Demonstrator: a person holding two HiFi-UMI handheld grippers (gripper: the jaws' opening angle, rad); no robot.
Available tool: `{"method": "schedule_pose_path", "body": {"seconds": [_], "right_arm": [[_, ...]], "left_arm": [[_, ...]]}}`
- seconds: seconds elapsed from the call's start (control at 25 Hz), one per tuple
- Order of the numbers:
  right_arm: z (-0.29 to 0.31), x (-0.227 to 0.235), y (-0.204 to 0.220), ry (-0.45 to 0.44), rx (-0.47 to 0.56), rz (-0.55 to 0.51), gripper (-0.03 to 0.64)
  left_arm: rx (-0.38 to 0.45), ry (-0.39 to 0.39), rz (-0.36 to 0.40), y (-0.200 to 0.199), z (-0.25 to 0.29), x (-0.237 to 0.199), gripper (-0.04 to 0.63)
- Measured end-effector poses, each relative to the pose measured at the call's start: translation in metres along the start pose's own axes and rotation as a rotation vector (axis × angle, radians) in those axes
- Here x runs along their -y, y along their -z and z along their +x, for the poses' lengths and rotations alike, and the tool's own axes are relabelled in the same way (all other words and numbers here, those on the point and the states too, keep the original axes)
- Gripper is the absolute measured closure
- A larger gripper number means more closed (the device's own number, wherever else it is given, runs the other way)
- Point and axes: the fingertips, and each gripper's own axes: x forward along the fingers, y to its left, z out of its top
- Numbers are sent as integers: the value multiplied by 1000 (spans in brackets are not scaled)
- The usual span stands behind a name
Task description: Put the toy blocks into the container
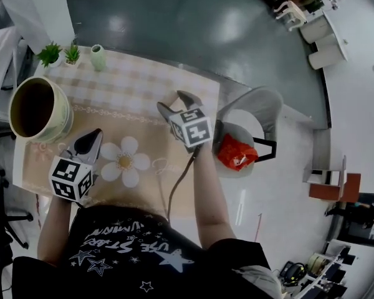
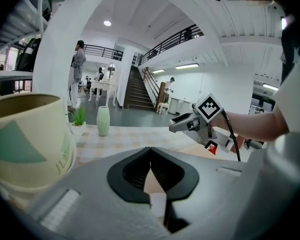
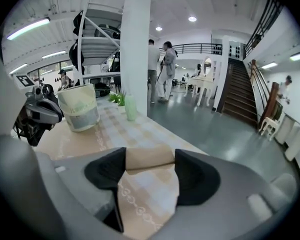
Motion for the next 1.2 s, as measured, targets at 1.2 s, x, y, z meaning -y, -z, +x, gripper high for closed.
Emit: {"method": "schedule_pose_path", "body": {"seconds": [1.2], "right_arm": [[30,-304,-214,-273,290,-212,311]], "left_arm": [[150,-270,-73,33,-225,-158,584]]}}
